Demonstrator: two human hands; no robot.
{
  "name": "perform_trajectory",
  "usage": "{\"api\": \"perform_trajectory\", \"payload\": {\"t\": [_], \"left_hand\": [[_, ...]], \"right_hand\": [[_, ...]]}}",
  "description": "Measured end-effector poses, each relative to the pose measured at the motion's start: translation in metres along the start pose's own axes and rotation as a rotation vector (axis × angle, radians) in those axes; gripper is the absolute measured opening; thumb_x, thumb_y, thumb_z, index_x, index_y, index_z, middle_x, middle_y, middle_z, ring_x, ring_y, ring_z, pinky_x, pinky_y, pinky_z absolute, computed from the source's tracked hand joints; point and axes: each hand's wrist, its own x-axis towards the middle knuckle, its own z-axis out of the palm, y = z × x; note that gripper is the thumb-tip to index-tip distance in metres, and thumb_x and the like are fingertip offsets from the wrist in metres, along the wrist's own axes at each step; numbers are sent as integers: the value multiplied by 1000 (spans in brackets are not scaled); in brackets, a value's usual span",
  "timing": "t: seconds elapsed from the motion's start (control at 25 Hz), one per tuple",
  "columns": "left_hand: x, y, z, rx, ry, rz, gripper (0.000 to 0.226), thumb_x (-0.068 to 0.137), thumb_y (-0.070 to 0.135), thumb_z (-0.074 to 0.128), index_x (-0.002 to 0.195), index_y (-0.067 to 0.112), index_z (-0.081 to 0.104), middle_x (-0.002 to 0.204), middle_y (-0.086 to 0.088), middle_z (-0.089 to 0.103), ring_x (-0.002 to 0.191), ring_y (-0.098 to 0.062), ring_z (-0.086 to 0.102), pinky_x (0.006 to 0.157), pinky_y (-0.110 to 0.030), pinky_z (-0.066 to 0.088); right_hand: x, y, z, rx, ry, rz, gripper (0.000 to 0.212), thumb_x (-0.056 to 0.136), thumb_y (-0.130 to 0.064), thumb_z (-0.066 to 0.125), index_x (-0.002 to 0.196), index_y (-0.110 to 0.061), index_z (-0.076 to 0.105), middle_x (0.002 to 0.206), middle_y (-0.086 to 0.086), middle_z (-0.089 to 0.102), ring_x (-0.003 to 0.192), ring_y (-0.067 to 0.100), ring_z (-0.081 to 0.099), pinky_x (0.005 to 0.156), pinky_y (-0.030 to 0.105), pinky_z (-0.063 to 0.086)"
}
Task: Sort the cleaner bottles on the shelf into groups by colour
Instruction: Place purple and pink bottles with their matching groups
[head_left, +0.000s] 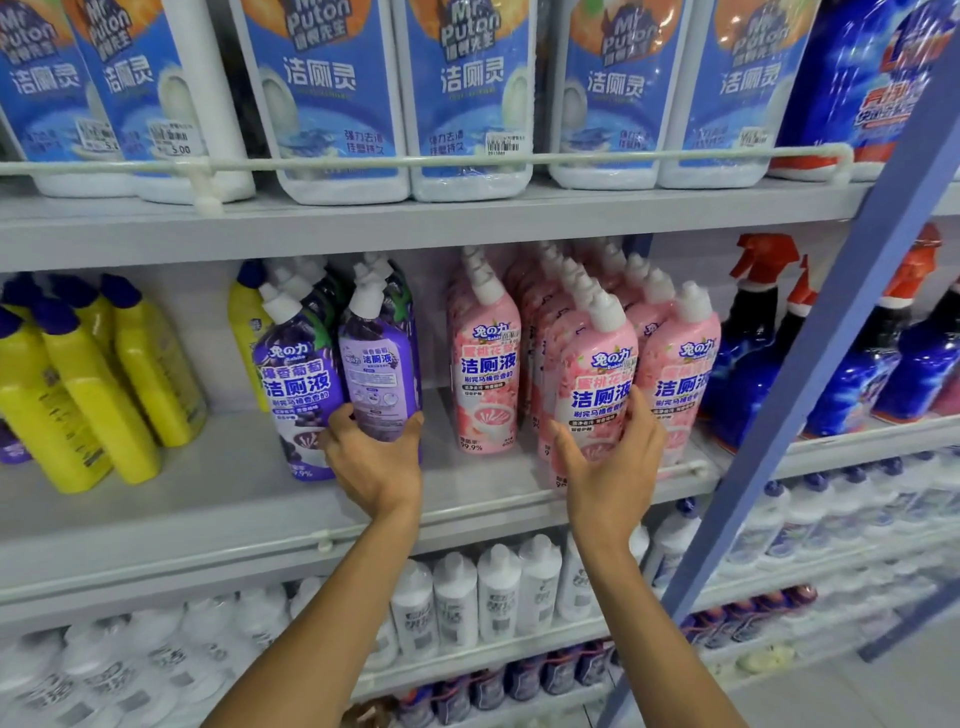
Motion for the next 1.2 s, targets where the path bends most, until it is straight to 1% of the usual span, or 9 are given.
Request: {"api": "perform_trajectory", "payload": {"t": [0.24,0.4,0.56,0.64,0.72,0.76,0.92,1.08,1.2], "left_hand": [[-3,0,3,75,6,54,76,64,39,91,124,12,54,125,-14,55,112,-39,59,90,-53,53],[-6,13,7,161,9,43,79,63,39,92,122,7,51,124,-19,53,113,-43,57,84,-55,51],[0,1,0,92,-58,65,71,65,37,89,122,10,55,122,-14,60,106,-38,62,87,-51,54],[11,-14,-15,-16,-161,136,61,67,35,89,117,15,60,113,-5,69,95,-22,69,86,-39,59],[25,-22,-34,-124,-353,169,51,73,20,89,118,16,64,103,2,72,83,1,70,77,-17,57],[32,-23,-42,-149,-452,176,49,75,13,87,120,15,66,101,3,73,81,6,69,75,-10,55],[52,-30,-63,-194,-666,205,49,79,7,84,125,16,68,108,5,77,95,-6,73,84,-20,58],[61,-38,-68,-263,-785,180,40,85,-3,75,119,10,57,111,-6,75,106,-20,72,83,-21,57],[60,-43,-70,-246,-810,274,30,93,-2,66,117,15,63,114,1,75,106,-17,72,87,-25,58]], "right_hand": [[-1,2,2,21,6,4,92,77,-44,86,152,-20,39,141,3,49,132,19,47,95,33,46],[-2,0,3,17,13,0,90,78,-43,85,151,-20,39,143,4,48,132,19,47,97,36,48],[-2,0,0,12,-2,-2,91,78,-44,84,152,-20,38,144,4,48,134,21,47,100,38,47],[-2,1,-1,15,-12,-12,91,78,-46,84,152,-20,38,144,4,48,134,20,46,100,34,45],[-2,2,0,14,-14,-18,91,79,-46,83,153,-20,37,144,3,48,134,18,46,100,31,44],[-1,2,0,13,-13,-18,91,79,-46,83,153,-20,37,145,3,48,134,18,46,100,31,43],[-2,1,-1,12,-22,-15,92,78,-47,83,152,-19,38,144,4,49,133,19,46,97,30,43],[-1,2,-3,12,-32,-28,92,77,-47,83,152,-18,38,143,5,49,133,18,45,95,25,38],[-1,4,-3,22,-42,-28,92,78,-45,83,152,-18,38,144,4,48,134,17,45,96,23,39]]}}
